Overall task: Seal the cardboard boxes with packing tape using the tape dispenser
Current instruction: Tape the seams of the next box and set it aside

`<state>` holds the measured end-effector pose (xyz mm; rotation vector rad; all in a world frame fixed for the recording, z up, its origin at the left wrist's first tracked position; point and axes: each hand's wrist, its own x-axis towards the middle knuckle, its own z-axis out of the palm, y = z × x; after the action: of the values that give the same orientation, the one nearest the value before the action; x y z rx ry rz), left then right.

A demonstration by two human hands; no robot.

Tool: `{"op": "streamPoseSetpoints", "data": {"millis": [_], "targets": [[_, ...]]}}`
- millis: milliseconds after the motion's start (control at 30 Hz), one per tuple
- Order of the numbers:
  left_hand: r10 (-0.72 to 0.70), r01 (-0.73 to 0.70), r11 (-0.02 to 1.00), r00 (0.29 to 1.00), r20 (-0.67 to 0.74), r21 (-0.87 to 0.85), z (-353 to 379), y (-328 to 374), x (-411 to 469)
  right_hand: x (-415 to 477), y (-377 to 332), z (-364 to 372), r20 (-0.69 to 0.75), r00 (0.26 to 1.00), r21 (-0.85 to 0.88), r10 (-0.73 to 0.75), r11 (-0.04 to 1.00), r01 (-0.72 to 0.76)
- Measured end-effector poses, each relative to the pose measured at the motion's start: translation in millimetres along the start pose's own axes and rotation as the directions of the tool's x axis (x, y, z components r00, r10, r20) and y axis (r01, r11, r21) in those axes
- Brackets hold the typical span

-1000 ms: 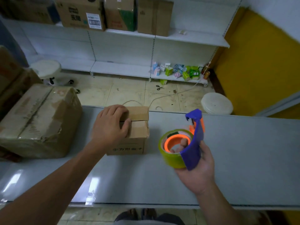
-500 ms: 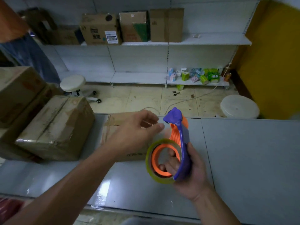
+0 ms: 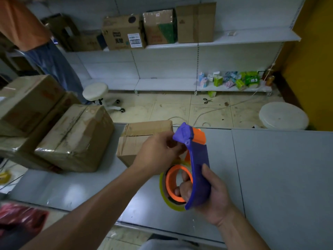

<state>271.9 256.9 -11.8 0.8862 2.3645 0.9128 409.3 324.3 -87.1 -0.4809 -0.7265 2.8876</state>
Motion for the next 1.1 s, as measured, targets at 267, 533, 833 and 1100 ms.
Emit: {"op": "streamPoseSetpoints", "data": {"millis": [267,533,833,1100], "targets": [[-0.253,0.245,0.883,0.967,0.032,-0.399,-3.7,3.0,-7.3,-3.9,-6.9,-8.3,-0.004,0.997,-0.048,0.076,0.996,-0.076],[-0.262,0.194,0.827,0.964,-0.056,-0.528,-30.3,6.5,0.3,-9.7,-51.3,-3.2,0.227,0.963,-0.451,0.144,0.892,-0.027],[-0.273,0.061,0.735,0.938,-0.212,-0.675,-78.5,-15.9,17.7,5.2,-92.2,22.9,0.086,0.953,-0.804,0.292,0.585,-0.106],[-0.357,0.048,0.623,0.905,-0.229,-0.781,-96.8,-72.5,13.9,31.3,-123.1,65.9,-0.206,0.950,-0.950,0.235,0.183,-0.252]]}}
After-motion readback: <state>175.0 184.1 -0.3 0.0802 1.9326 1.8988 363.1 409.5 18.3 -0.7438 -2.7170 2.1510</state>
